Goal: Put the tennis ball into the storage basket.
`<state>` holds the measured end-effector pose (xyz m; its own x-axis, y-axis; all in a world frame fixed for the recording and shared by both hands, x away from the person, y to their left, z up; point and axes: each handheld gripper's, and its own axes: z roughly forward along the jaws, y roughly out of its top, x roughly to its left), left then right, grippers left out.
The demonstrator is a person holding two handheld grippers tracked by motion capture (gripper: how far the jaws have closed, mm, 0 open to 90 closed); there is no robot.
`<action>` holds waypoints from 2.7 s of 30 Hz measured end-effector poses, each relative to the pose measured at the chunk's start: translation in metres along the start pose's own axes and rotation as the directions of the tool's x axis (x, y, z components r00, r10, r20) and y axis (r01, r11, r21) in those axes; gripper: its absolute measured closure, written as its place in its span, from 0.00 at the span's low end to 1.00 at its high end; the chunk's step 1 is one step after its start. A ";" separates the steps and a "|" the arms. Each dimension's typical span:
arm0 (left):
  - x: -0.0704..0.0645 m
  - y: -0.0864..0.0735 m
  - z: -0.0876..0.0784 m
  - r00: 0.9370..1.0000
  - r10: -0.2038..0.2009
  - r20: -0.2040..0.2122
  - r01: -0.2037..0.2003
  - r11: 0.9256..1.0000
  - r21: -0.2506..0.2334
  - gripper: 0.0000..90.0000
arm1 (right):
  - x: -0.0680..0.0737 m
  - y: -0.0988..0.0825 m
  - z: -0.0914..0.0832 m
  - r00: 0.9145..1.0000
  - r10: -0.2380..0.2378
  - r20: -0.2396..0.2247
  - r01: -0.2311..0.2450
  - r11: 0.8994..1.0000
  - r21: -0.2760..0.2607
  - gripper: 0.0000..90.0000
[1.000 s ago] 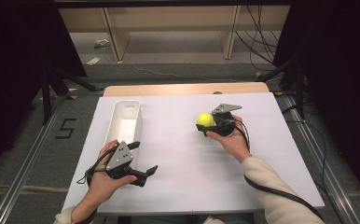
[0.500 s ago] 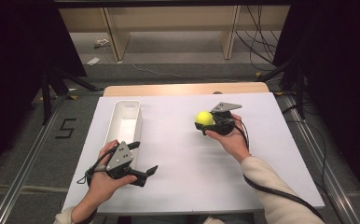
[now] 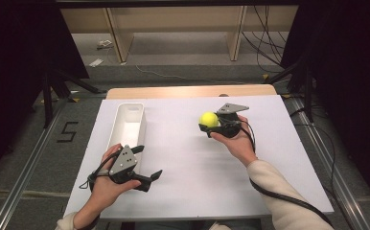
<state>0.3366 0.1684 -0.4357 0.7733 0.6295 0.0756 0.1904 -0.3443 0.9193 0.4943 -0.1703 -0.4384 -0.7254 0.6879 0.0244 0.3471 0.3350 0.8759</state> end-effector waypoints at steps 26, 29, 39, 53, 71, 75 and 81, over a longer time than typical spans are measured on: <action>0.000 0.000 0.000 1.000 -0.001 0.000 0.001 1.000 0.000 0.00 | 0.017 0.012 0.000 0.999 -0.028 -0.028 0.027 0.999 -0.036 0.29; 0.000 0.000 0.000 1.000 -0.001 0.001 0.001 1.000 0.001 0.00 | 0.020 0.013 0.001 0.999 -0.033 -0.031 0.032 0.999 -0.041 0.29; 0.000 0.000 0.000 1.000 -0.001 0.001 0.001 1.000 0.001 0.00 | 0.028 0.018 0.002 0.998 -0.046 -0.050 0.044 0.998 -0.051 0.29; 0.000 0.000 0.001 1.000 0.000 0.000 0.000 1.000 0.002 0.00 | 0.036 0.027 0.004 0.996 -0.060 -0.065 0.055 0.996 -0.071 0.29; 0.000 0.000 0.001 1.000 0.000 0.000 0.000 1.000 0.002 0.00 | 0.046 0.034 0.008 0.994 -0.071 -0.083 0.063 0.994 -0.087 0.29; -0.001 0.000 0.001 1.000 -0.003 0.001 0.003 1.000 0.002 0.00 | 0.048 0.036 0.010 0.993 -0.075 -0.087 0.067 0.994 -0.091 0.29; -0.001 0.000 0.001 1.000 -0.003 0.000 0.003 1.000 0.002 0.00 | 0.051 0.038 0.011 0.993 -0.074 -0.091 0.066 0.994 -0.092 0.29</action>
<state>0.3364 0.1675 -0.4363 0.7731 0.6301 0.0731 0.1936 -0.3441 0.9187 0.4773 -0.1156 -0.4097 -0.8003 0.5996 0.0029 0.2425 0.3193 0.9161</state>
